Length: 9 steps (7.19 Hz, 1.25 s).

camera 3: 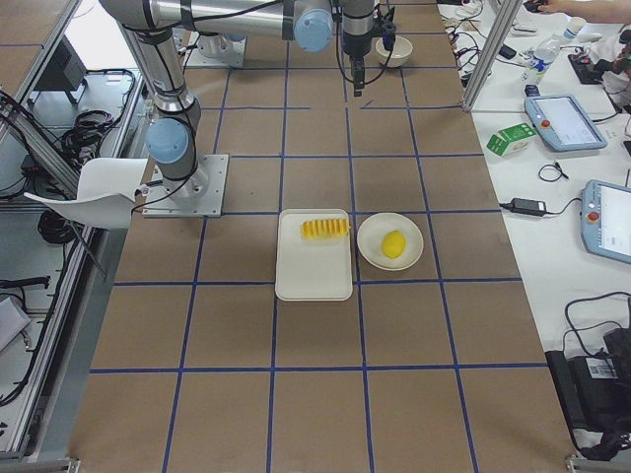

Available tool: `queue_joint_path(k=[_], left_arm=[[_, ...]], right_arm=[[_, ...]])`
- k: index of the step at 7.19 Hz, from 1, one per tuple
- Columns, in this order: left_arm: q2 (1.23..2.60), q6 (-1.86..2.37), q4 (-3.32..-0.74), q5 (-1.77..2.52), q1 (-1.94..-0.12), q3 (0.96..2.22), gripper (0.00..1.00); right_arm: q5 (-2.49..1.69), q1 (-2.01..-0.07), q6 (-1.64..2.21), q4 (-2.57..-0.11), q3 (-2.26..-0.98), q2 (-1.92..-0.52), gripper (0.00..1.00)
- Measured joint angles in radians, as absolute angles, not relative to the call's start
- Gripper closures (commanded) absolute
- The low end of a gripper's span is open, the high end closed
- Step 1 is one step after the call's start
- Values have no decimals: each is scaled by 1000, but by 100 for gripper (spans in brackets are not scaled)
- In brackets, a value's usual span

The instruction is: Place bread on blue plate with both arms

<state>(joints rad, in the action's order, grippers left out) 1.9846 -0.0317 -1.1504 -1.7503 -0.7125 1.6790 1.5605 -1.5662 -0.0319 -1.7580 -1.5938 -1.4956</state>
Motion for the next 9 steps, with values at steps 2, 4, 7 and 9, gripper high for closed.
queue_joint_path(k=[2, 4, 7, 9], left_arm=[[1979, -34, -1151, -1750, -712, 1677, 100], [1973, -36, -1160, -1750, -712, 1668, 100], [1948, -30, -1180, -1748, -718, 1663, 100], [1905, -24, -1217, -1746, -724, 1660, 100]], right_arm=[[1560, -1566, -31, -1758, -1594, -1496, 0], [1560, -1566, -30, -1758, -1595, -1496, 0], [1561, -1566, -18, -1758, -1597, -1496, 0], [1561, -1566, -15, -1757, -1597, -1496, 0]])
